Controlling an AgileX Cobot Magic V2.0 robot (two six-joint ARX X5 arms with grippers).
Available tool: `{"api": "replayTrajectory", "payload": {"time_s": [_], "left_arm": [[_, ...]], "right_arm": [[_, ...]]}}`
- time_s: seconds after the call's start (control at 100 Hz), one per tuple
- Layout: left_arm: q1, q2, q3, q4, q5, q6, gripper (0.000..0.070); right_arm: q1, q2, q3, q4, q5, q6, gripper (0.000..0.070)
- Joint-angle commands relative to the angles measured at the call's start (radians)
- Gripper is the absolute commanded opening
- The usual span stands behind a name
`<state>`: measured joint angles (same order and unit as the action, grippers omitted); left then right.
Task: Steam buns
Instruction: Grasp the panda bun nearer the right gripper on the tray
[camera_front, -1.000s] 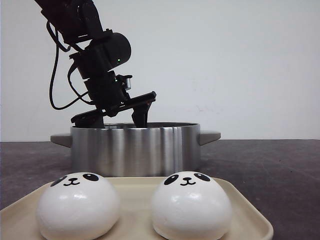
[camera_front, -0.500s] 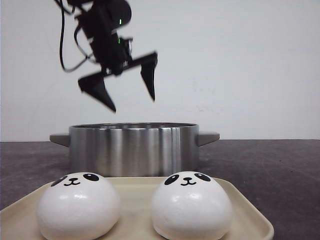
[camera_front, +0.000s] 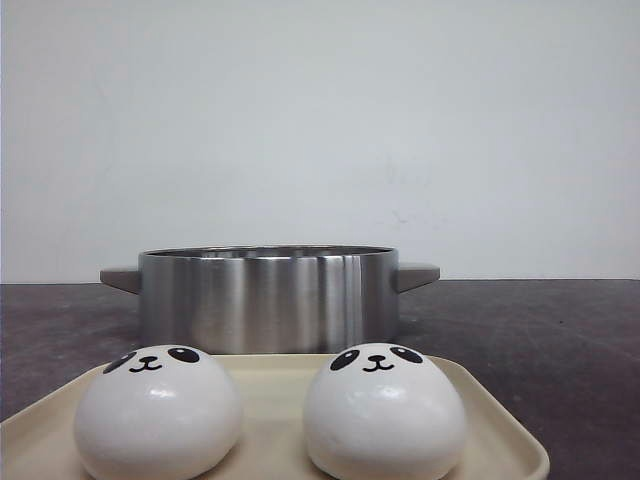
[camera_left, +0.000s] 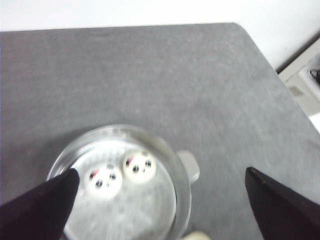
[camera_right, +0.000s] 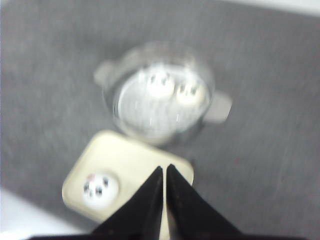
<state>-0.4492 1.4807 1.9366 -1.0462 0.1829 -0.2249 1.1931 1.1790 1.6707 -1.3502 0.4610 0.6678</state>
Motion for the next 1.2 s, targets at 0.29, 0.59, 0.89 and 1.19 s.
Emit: {"api": "replayTrajectory", "payload": {"time_s": [0.29, 0.59, 0.89, 1.19], "left_arm": [[-0.016, -0.320, 0.018, -0.069, -0.165, 0.118, 0.0672], [-0.050, -0.456, 0.012, -0.181, -0.214, 0.135, 0.0672], [-0.057, -0.537, 0.008, -0.241, -0.213, 0.127, 0.0672], [-0.078, -0.554, 0.008, -0.243, -0.213, 0.127, 0.0672]], "right_arm": [[-0.070, 0.097, -0.361, 0.220, -0.252, 0.031, 0.0341], [-0.158, 0.201, -0.543, 0.364, -0.435, 0.032, 0.0575], [-0.171, 0.337, -0.543, 0.484, -0.562, 0.059, 0.0573], [-0.171, 0.469, -0.543, 0.486, -0.560, 0.060, 0.0514]]}}
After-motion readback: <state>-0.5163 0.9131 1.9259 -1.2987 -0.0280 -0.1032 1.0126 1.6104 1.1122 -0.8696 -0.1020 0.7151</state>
